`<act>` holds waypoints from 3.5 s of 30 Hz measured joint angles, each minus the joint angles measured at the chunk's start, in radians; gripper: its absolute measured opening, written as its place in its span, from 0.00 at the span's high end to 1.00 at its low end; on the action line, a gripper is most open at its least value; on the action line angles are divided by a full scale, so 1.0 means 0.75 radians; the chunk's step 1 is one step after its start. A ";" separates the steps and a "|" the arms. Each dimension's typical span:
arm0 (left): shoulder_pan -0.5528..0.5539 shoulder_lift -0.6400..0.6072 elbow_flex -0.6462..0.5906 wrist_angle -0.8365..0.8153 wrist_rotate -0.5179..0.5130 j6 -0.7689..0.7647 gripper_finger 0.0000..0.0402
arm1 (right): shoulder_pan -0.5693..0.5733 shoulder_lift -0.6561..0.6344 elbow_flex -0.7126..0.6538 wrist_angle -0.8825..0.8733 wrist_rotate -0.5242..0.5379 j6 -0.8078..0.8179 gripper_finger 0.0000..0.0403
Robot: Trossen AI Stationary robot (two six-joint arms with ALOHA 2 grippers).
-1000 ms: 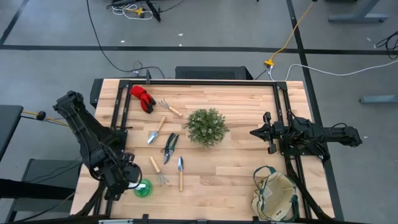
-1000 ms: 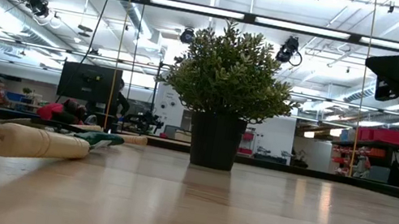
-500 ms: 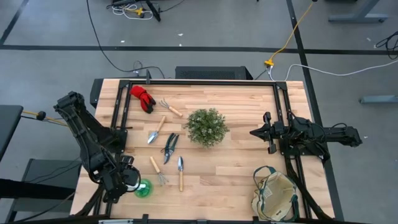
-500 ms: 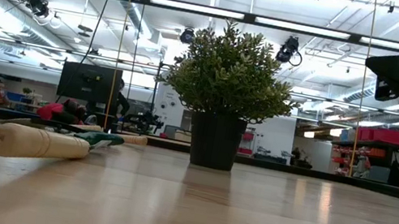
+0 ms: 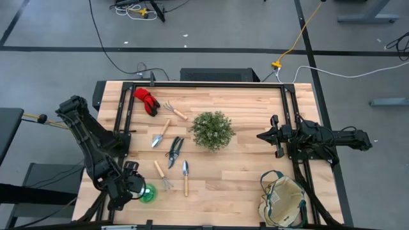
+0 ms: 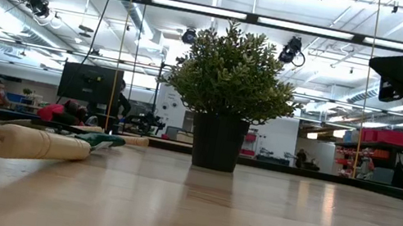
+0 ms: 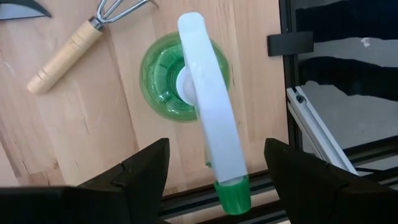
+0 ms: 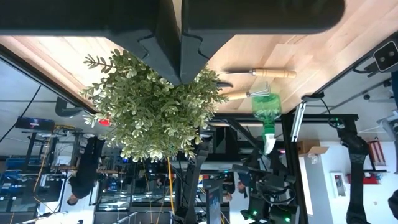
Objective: Pick & Place Garden tools in Gardening bag
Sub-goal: Put the green spray bottle into the white gardening bag
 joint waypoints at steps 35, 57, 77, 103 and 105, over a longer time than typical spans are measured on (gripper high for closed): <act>0.000 -0.002 0.000 -0.001 0.001 -0.020 0.80 | 0.000 0.000 0.000 0.000 0.000 0.000 0.97; 0.001 -0.006 0.000 -0.003 0.029 -0.007 0.83 | 0.000 0.000 0.000 0.000 0.000 0.000 0.97; 0.039 -0.009 0.215 -0.201 0.094 0.122 0.83 | 0.000 0.000 0.000 0.000 0.000 -0.001 0.97; 0.329 -0.010 0.288 -0.202 0.029 0.495 0.82 | 0.000 0.000 0.000 0.000 0.001 0.000 0.97; 0.353 -0.010 0.288 -0.189 0.026 0.524 0.82 | 0.000 0.000 0.000 0.000 0.000 0.000 0.97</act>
